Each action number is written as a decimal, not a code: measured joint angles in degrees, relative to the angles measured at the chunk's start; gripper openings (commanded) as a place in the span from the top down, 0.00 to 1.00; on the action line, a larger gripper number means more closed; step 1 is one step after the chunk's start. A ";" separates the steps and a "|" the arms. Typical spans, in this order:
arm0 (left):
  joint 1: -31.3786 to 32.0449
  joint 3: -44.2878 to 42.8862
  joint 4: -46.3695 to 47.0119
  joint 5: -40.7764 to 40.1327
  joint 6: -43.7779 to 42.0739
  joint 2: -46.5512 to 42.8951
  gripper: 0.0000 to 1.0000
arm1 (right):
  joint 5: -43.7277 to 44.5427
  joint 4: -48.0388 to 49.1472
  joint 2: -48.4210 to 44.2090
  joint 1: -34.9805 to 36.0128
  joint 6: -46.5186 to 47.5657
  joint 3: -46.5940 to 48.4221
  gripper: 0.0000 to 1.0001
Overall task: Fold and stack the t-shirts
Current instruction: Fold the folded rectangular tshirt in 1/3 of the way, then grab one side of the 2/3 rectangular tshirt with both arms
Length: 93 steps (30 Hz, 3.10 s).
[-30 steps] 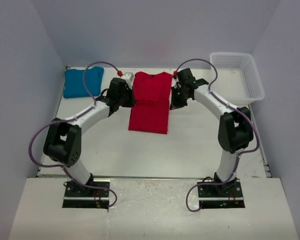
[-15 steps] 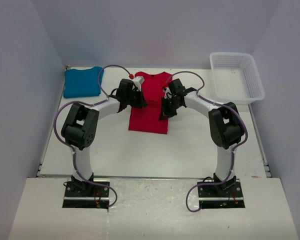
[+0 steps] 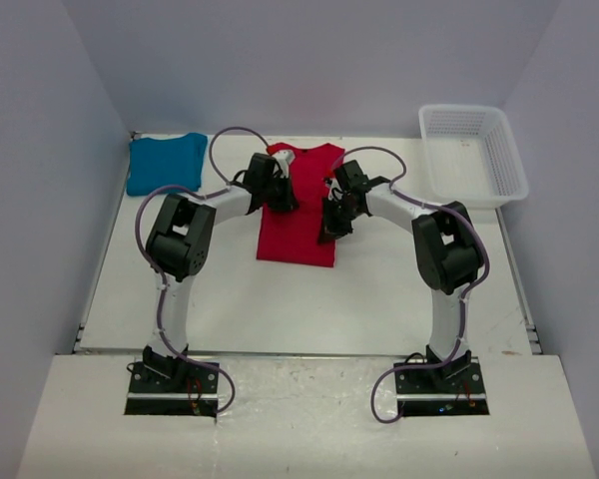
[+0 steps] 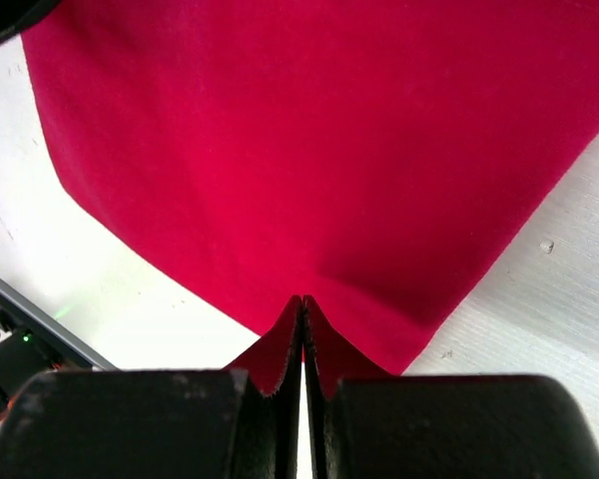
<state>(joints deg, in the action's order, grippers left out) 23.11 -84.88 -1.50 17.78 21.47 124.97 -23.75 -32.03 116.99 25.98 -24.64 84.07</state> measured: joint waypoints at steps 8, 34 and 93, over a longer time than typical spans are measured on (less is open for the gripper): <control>-1.27 -5.97 -3.04 -0.90 -0.79 3.32 1.00 | 0.31 0.20 0.04 0.02 -1.20 -2.51 1.00; -4.74 -3.34 -6.01 -3.91 -4.76 -1.95 1.00 | 0.24 2.12 0.00 0.07 -3.02 -6.23 1.00; -9.16 37.29 -8.46 -15.06 7.02 -46.36 0.80 | 6.14 7.72 -11.13 1.77 -4.48 -19.65 0.57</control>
<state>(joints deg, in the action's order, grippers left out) 13.96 -47.59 -9.96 2.72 28.49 78.61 -17.61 -24.32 105.86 27.75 -29.12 64.42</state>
